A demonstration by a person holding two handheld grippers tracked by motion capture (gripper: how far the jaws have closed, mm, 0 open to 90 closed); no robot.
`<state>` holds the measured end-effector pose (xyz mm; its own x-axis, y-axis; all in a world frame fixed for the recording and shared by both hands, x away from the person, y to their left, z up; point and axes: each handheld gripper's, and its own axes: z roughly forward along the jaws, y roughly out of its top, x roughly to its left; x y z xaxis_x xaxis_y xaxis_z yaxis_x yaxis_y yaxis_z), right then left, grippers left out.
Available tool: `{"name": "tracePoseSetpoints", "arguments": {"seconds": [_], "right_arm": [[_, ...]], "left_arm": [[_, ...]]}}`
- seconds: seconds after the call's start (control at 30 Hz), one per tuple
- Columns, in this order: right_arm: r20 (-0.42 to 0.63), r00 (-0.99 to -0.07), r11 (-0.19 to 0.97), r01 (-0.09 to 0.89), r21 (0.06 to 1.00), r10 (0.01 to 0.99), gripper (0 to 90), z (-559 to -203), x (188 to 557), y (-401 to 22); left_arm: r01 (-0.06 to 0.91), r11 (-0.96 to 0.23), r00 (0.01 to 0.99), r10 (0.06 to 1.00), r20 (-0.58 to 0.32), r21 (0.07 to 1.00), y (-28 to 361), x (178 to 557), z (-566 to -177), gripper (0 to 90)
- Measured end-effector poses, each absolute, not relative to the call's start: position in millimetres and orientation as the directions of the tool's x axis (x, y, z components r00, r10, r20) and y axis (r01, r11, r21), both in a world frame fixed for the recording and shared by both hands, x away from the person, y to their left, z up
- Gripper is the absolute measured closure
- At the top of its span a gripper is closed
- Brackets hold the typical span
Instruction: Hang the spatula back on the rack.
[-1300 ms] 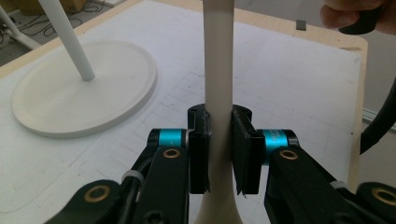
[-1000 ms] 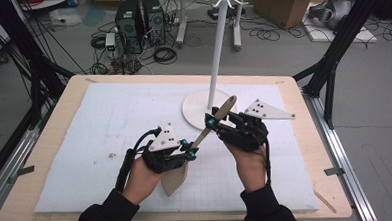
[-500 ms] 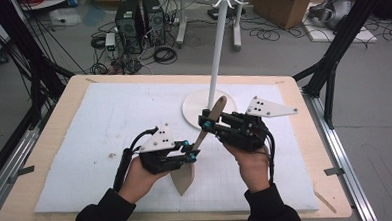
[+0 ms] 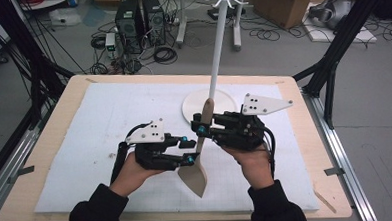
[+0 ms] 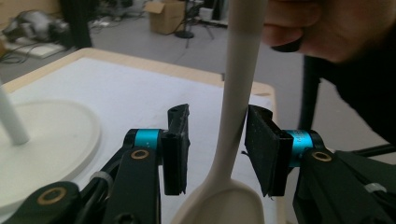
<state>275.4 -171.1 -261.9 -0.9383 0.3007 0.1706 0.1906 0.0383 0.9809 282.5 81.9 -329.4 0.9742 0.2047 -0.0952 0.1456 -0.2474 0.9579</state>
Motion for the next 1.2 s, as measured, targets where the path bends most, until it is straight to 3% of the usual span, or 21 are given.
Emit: {"name": "tracePoseSetpoints", "arguments": {"seconds": [0.03, 0.27, 0.37, 0.63, 0.77, 0.87, 0.9, 0.97, 1.0, 1.03, 1.1, 1.2], "right_arm": [[0.171, -0.944, 0.038, 0.189, 0.981, 0.281, 73.9, -261.7, 275.8, -171.3], [0.137, -0.982, 0.072, 0.148, 0.986, 0.130, 73.8, -261.5, 275.0, -166.4], [0.132, -0.986, 0.071, 0.140, 0.988, 0.101, 73.8, -262.3, 275.3, -166.5], [0.148, -0.988, 0.058, 0.151, 0.987, 0.040, 73.8, -267.6, 279.2, -170.7], [0.156, -0.988, 0.054, 0.157, 0.986, 0.023, 73.8, -271.0, 279.9, -171.7], [0.160, -0.986, 0.034, 0.161, 0.986, 0.052, 73.4, -273.4, 279.3, -174.2], [0.162, -0.984, 0.021, 0.164, 0.986, 0.077, 70.9, -274.2, 278.7, -175.5], [0.165, -0.973, -0.006, 0.166, 0.986, 0.162, 51.9, -274.2, 277.0, -178.2], [0.165, -0.973, -0.006, 0.166, 0.986, 0.162, 51.9, -274.2, 277.0, -178.2], [0.153, -0.957, -0.008, 0.156, 0.988, 0.248, 45.6, -273.9, 275.2, -181.9], [0.138, -0.937, -0.014, 0.142, 0.990, 0.320, 38.3, -274.5, 272.2, -186.4], [0.101, -0.897, 0.014, 0.119, 0.993, 0.431, 36.5, -277.2, 267.1, -195.6]], "left_arm": [[0.140, -0.235, 0.983, 0.148, -0.107, 0.962, 80.5, 282.7, -328.6, 58.3], [0.124, -0.204, 0.991, -0.021, -0.131, 0.971, 72.1, 281.8, -331.5, 57.9], [0.121, -0.204, 0.991, -0.032, -0.130, 0.972, 71.2, 281.3, -331.8, 59.7], [0.113, -0.211, 0.990, -0.054, -0.127, 0.971, 70.0, 283.0, -334.9, 75.8], [0.096, -0.208, 0.992, -0.056, -0.109, 0.973, 68.3, 280.8, -335.9, 78.0], [0.091, -0.211, 0.995, -0.009, -0.096, 0.973, 66.5, 278.5, -335.4, 78.4], [0.100, -0.222, 0.995, 0.046, -0.092, 0.970, 65.5, 277.6, -334.4, 78.4], [0.104, -0.230, 0.993, 0.070, -0.090, 0.968, 65.1, 278.1, -334.5, 78.4], [0.112, -0.232, 0.991, 0.094, -0.092, 0.966, 65.1, 278.3, -334.6, 78.4], [0.125, -0.227, 0.986, 0.139, -0.095, 0.966, 65.7, 279.6, -334.4, 78.4], [0.145, -0.211, 0.979, 0.174, -0.109, 0.967, 66.4, 281.5, -333.5, 78.4], [0.173, -0.204, 0.965, 0.230, -0.124, 0.964, 67.4, 286.8, -330.8, 78.5]]}}
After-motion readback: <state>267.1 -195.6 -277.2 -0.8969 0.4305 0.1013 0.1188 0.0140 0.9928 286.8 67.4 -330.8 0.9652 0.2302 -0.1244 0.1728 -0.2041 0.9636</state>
